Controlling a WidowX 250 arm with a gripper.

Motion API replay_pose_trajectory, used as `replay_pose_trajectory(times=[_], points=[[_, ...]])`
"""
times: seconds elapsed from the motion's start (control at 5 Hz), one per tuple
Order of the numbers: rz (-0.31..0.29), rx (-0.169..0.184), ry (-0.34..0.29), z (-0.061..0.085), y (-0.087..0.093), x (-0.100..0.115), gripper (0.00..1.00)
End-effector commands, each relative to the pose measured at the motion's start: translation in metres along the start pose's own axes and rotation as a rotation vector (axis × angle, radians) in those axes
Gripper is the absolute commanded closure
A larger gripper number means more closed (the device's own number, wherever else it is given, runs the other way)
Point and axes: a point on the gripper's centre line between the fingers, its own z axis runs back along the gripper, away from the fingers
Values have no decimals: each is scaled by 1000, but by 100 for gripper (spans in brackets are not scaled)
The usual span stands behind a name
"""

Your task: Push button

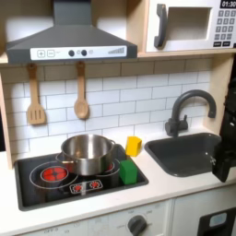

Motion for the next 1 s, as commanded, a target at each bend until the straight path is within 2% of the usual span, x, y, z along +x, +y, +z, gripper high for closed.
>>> replay_pose_trajectory(times=[0.0,0.2,0.4,0.8], points=[[0,0,0,0,0,0,0],[22,-8,-24,-4,5,10,0],[36,6,-42,-6,10,18,0],[72,11,-53,-12,23,37,0]])
